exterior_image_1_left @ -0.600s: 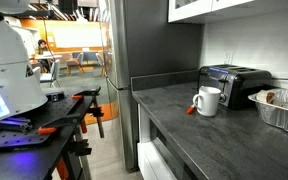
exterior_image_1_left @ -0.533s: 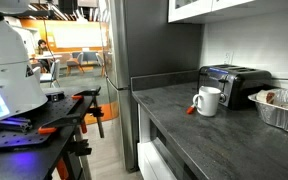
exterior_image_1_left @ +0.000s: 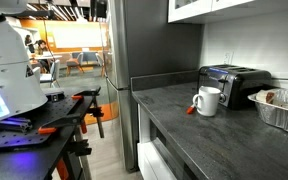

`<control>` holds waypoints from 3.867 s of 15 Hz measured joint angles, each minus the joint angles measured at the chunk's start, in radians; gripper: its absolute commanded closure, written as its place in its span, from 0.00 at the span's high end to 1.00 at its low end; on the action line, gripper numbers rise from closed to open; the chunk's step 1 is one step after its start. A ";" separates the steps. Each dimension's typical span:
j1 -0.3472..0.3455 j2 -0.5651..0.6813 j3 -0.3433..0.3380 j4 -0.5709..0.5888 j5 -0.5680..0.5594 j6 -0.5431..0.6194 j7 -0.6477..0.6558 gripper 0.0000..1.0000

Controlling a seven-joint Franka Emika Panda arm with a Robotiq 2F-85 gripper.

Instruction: Put the marker in the mug

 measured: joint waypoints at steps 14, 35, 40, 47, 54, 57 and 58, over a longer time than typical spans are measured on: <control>0.155 0.744 0.355 0.331 -0.071 0.590 0.046 1.00; 0.197 1.032 0.392 0.512 -0.292 0.795 0.159 1.00; 0.272 1.189 0.346 0.683 -0.408 0.828 0.220 1.00; 0.237 1.430 0.349 0.916 -0.389 0.831 0.193 1.00; 0.180 1.612 0.401 1.120 -0.319 0.808 0.100 1.00; 0.167 1.654 0.402 1.175 -0.308 0.782 0.098 1.00; 0.164 1.664 0.402 1.188 -0.308 0.775 0.098 1.00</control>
